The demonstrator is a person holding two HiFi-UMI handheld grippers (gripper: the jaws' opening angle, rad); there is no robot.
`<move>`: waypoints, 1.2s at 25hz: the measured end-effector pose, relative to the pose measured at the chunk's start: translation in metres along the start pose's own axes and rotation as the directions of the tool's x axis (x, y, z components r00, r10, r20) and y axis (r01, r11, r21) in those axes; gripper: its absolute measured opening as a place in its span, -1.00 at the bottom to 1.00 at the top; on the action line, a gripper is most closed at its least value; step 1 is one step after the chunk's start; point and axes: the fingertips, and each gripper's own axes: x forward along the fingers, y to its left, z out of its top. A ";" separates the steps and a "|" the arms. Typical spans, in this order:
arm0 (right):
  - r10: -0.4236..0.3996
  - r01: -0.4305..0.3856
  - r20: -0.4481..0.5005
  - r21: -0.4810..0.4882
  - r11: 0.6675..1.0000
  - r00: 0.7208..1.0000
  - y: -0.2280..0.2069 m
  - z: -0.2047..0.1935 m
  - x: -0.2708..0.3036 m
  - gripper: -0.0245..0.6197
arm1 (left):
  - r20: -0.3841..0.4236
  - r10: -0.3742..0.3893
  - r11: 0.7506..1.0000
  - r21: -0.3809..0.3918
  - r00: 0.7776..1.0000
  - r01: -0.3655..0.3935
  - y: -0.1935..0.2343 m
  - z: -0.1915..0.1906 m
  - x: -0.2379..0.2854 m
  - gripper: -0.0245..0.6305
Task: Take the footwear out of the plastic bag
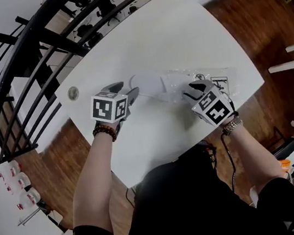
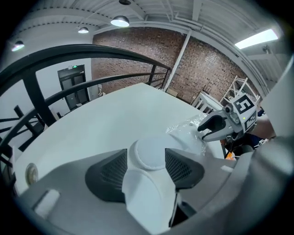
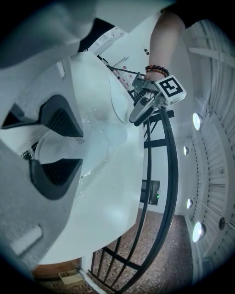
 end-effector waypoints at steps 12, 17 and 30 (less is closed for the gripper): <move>0.034 -0.034 -0.014 -0.032 0.999 0.999 0.000 -0.007 0.007 -0.51 | -0.213 -0.004 0.997 0.080 0.977 0.022 0.006 -0.003 0.045 -0.03; 0.038 -0.038 -0.016 -0.040 0.998 0.999 -0.001 -0.011 0.009 -0.51 | -0.264 -0.032 0.998 0.047 0.964 0.046 0.006 -0.007 0.053 -0.04; 0.041 -0.041 -0.005 -0.027 0.999 0.999 -0.003 -0.012 0.011 -0.51 | -0.213 -0.122 0.990 -0.095 0.969 0.104 0.001 0.000 0.041 -0.46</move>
